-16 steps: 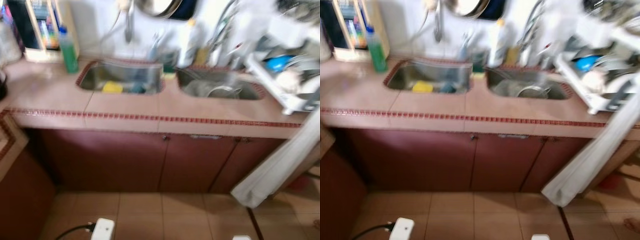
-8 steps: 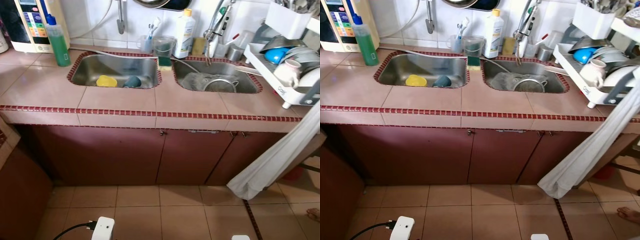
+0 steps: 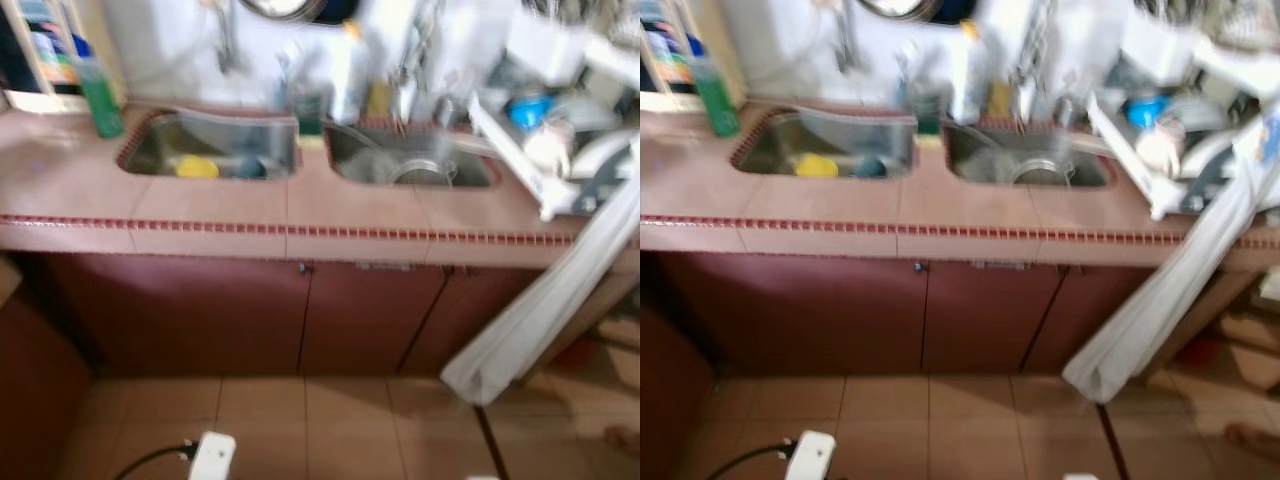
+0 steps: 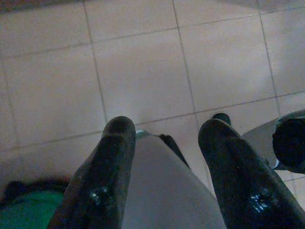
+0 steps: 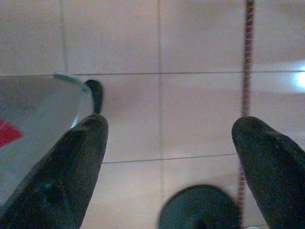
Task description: Kitchen organization
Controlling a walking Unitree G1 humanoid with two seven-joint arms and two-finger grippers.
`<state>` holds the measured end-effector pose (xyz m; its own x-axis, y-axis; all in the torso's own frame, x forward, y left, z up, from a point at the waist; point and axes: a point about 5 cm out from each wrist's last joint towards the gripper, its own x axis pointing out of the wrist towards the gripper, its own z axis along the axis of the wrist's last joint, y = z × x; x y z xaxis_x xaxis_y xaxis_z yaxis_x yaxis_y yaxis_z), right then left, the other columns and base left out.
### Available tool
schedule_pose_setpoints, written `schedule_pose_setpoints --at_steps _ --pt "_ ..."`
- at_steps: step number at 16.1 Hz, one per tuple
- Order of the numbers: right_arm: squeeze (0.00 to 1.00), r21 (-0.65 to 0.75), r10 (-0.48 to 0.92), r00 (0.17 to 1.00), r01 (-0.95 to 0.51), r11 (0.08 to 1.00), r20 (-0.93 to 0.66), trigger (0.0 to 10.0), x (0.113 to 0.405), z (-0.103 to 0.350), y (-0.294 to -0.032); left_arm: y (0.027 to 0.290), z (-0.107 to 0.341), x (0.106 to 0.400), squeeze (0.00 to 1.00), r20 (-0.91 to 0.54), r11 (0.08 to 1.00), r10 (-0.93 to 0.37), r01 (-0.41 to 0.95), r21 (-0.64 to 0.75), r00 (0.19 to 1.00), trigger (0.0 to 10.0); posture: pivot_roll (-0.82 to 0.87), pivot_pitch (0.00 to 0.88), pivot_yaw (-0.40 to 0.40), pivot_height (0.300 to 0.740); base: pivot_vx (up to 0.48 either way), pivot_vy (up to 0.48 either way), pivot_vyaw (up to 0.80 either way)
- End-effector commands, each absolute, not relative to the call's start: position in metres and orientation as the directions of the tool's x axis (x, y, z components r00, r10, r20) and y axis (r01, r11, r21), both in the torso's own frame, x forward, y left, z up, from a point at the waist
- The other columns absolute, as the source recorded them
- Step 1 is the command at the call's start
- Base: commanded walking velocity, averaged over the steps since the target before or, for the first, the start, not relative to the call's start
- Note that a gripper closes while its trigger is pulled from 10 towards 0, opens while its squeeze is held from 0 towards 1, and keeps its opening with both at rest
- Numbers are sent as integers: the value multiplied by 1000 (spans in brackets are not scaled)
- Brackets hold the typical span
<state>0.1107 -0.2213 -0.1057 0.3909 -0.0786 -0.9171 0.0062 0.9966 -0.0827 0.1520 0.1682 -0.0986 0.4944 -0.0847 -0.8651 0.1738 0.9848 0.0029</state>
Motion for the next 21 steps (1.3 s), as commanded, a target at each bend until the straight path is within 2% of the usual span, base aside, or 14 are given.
schedule_pose_setpoints --at_steps 1,14,21 --pt "0 -78 -74 395 7 997 -915 10000 113 -106 -219 176 -101 144 0 -880 988 -65 156 11 471 10000 39 0 -96 732 0 -480 0" --pt "0 -85 -80 390 3 996 -918 10000 111 -105 -223 173 -101 145 0 -878 989 -70 150 2 474 10000 40 0 -107 732 0 -480 0" --pt "0 -93 -82 383 -10 996 -920 10000 108 -105 -228 168 -102 145 0 -875 991 -82 129 -23 476 10000 43 0 -116 732 0 0 0"
